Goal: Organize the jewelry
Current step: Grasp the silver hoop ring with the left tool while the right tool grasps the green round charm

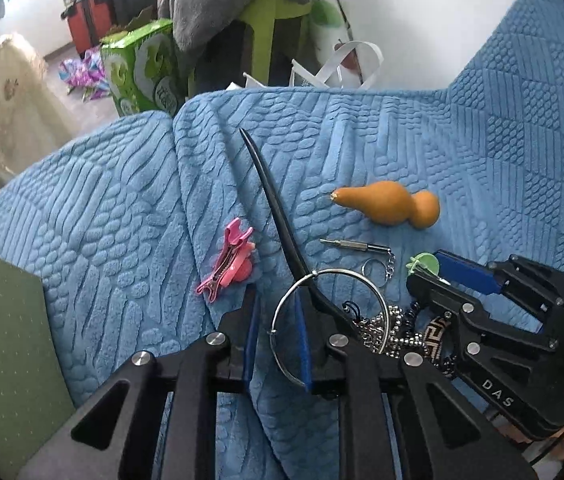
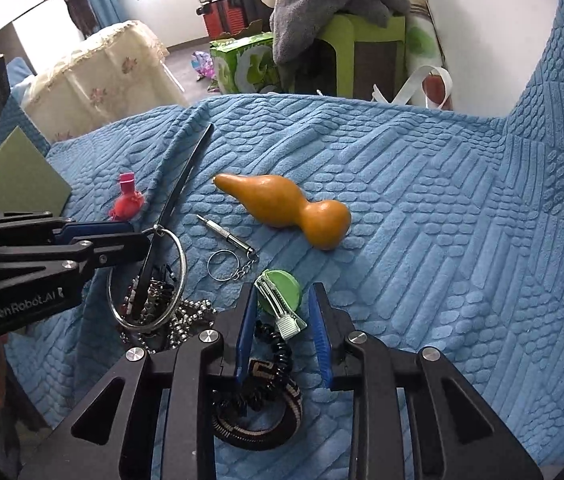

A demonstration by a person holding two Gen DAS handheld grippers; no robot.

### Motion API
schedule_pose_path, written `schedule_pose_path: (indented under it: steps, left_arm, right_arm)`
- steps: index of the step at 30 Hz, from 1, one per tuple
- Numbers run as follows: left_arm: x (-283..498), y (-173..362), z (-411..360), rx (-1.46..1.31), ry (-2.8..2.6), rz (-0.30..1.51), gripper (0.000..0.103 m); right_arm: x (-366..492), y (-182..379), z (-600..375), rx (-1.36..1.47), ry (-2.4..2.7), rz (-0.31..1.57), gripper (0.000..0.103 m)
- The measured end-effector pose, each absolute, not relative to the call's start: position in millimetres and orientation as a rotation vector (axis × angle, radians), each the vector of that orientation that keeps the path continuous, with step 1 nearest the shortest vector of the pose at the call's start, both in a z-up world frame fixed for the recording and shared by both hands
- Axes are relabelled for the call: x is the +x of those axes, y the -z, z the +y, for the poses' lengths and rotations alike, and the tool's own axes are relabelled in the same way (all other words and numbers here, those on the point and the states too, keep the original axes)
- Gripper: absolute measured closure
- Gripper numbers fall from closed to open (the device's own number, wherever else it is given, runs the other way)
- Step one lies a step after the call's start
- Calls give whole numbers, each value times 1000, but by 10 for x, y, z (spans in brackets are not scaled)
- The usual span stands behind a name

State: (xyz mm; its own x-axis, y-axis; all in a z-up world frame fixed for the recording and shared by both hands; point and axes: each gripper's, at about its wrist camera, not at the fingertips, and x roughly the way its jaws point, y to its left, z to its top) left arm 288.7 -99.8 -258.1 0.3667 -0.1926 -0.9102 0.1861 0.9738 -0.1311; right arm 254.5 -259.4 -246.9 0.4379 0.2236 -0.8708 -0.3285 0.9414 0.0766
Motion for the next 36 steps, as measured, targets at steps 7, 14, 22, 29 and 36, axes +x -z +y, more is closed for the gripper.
schedule_pose_path:
  steps: [7, 14, 22, 29, 36]
  left_arm:
    - [2816, 2596, -1078, -1, 254, 1154, 102]
    - [2602, 2541, -952, -123, 224, 1136, 102]
    - [2285, 2442, -721, -268, 173, 1091, 103]
    - [1990, 2254, -677, -256, 186, 1065, 103]
    - [1837, 2061, -565, -288, 203, 1028, 103]
  right_arm:
    - [2553, 2463, -2646, -86, -329, 1076, 89]
    - [2498, 2381, -2640, -85, -314, 1060, 92]
    - [2283, 2094, -2654, -45, -314, 1003, 92]
    - [2054, 1948, -2592, 24, -330, 1028, 92]
    - [1899, 1816, -2494, 11, -300, 1004, 92]
